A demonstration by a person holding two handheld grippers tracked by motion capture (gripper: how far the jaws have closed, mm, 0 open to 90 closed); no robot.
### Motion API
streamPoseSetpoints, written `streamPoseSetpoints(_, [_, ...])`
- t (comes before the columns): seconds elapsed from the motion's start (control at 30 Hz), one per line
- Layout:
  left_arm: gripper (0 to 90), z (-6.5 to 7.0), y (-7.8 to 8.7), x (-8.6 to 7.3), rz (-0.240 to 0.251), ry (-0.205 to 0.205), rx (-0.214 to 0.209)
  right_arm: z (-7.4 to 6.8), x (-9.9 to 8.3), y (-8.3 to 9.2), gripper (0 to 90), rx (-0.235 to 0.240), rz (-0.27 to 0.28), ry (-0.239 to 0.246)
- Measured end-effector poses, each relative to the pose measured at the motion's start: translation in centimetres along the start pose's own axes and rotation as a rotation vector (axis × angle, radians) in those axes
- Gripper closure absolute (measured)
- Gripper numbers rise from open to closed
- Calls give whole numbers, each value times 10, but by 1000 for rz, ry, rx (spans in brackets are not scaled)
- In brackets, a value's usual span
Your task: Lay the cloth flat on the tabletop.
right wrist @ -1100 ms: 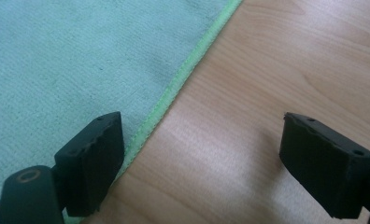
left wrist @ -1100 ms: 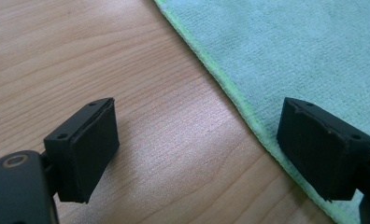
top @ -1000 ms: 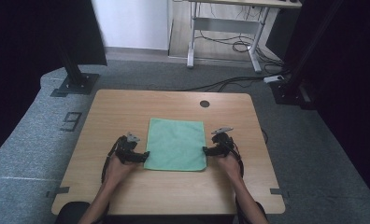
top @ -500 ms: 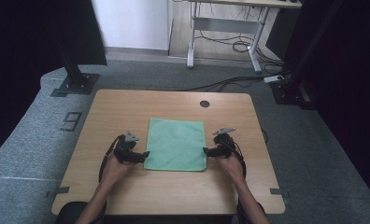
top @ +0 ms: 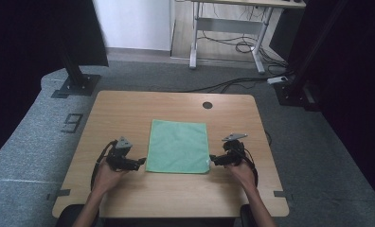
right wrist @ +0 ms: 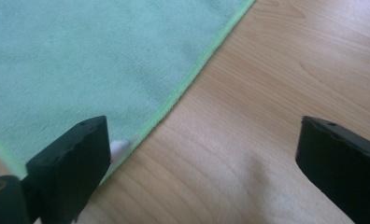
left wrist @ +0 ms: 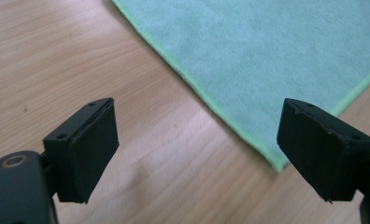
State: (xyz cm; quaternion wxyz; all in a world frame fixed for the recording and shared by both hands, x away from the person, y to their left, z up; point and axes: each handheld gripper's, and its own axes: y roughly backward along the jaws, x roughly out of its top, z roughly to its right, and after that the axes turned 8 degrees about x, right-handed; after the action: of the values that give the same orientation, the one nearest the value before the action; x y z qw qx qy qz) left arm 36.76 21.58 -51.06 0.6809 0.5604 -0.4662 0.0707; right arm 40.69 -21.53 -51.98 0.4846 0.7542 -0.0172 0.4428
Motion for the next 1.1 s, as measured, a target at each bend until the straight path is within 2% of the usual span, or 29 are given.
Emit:
streamPoseSetpoints(0.13, [99,-3,8,-12,-2,1,5,-3,-5,8,0,-5,4,8])
streamPoseSetpoints(0.33, [61,-6,9,-27,-21,1,20,-8,-15,16,0,-11,9,18])
streamPoseSetpoints(0.43, [35,-7,6,-31,-33,-5,29,-8,-23,17,0,-9,9,7])
streamPoseSetpoints(0.6, [11,-5,-2,-35,-53,-20,32,-6,-38,11,0,1,-22,-13])
streamPoseSetpoints(0.73, [0,-4,-8,-38,-73,-32,37,-2,-46,7,0,-15,-30,-23])
streamPoseSetpoints(0.93, [0,-2,-13,-40,-73,-31,26,-2,-54,4,0,-49,5,-10])
streamPoseSetpoints(1.1, [0,-2,-14,-40,-73,-28,25,-1,-57,3,0,-54,45,-8])
